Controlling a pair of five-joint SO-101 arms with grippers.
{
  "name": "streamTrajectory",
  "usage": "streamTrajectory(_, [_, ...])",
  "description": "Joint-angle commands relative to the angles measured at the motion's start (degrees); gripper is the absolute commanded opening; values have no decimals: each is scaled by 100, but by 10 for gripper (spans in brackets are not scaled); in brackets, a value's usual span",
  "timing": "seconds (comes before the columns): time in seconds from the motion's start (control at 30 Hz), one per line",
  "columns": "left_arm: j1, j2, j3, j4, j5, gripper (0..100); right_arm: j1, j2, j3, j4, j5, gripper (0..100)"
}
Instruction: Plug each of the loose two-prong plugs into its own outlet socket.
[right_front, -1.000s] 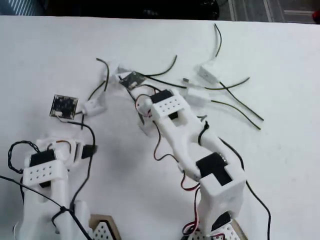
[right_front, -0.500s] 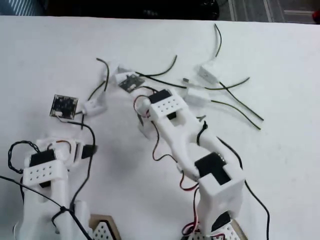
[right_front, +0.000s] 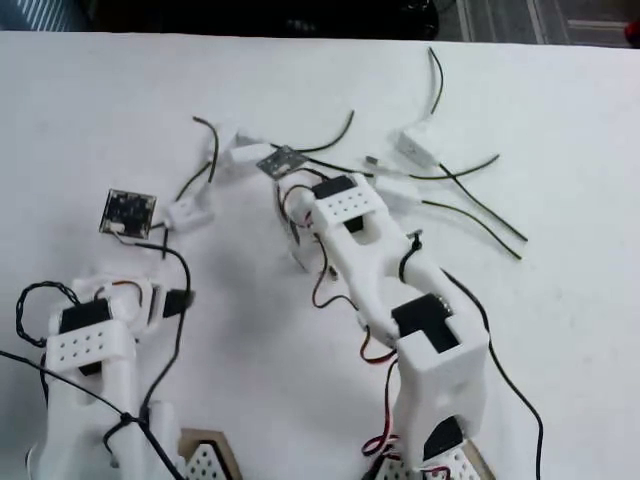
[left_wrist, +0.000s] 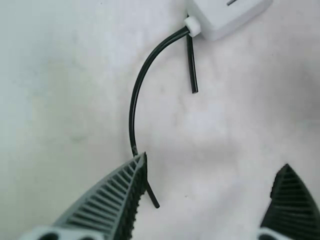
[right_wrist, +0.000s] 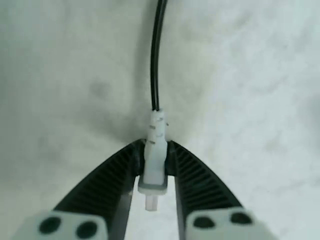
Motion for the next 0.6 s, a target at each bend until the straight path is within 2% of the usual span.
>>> streamTrajectory(0.0, [-4,-163,-35,-97,44,377,48,-75,-246,-31,26,17])
streamTrajectory(0.07, [-4,-163,-35,-97,35,377,31,-75,-273,101,26,20])
streamTrajectory(0.23, [-4,-163,-35,-97,35,377,22,-22,-642,611,0,104])
streamTrajectory(0.57, [-4,-163,-35,-88,26,377,31,-4,-782,708,9,84])
